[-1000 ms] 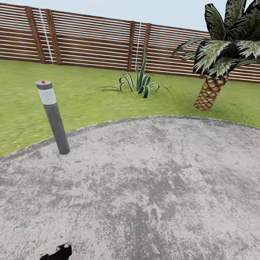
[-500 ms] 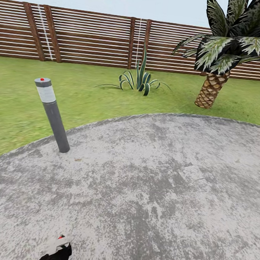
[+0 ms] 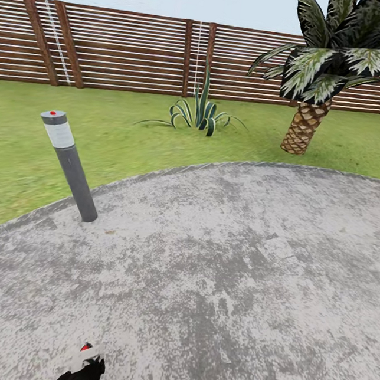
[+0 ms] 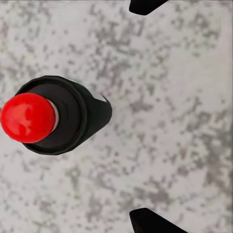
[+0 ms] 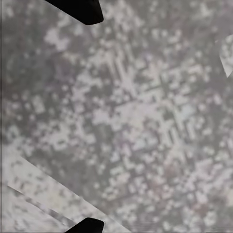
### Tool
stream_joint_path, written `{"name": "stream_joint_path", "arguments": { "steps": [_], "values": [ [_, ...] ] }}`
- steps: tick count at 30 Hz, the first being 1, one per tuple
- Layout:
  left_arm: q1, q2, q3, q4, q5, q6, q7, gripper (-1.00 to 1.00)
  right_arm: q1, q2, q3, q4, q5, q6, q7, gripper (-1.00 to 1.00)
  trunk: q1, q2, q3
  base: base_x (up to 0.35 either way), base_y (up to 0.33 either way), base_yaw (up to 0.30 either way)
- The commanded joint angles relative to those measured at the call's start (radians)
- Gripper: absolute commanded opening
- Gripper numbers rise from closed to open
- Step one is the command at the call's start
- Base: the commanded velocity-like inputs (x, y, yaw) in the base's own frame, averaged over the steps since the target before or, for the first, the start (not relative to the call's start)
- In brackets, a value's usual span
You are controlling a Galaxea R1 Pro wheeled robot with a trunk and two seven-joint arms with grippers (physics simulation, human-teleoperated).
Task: In the garden, pick up the pesticide atomizer on the floor and spray pesticide onto both trees until each tree trunk is fully covered.
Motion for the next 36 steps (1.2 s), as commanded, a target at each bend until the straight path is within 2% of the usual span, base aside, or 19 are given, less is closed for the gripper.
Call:
{"name": "stream_joint_path", "arguments": {
  "steps": [1, 6, 8, 36],
  "values": [
    [-0.001, 0.0, -0.009, 0.0, 0.007, -0.003, 0.005, 1.0, 0.0, 0.001, -0.003, 0.001, -0.001, -0.004, -0.001, 1.0, 0.0, 0.0, -0.001, 0.0, 0.0, -0.008],
    [0.0, 0.0, -0.009, 0.0, 0.007, -0.003, 0.005, 1.0, 0.0, 0.001, -0.002, 0.001, -0.001, -0.004, -0.001, 1.0, 0.0, 0.0, -0.001, 0.0, 0.0, -0.004],
    [0.0, 0.0, -0.009, 0.0, 0.007, -0.003, 0.005, 1.0, 0.0, 0.001, -0.002, 0.002, -0.001, -0.004, -0.001, 1.0, 0.001, -0.001, -0.008, 0.0, 0.0, -0.001],
    [-0.001, 0.002, -0.009, 0.0, 0.009, -0.003, 0.005, 1.0, 0.0, 0.001, -0.002, 0.002, 0.0, -0.004, -0.001, 1.0, 0.001, -0.001, -0.008, 0.039, 0.007, 0.0]
  ]
}}
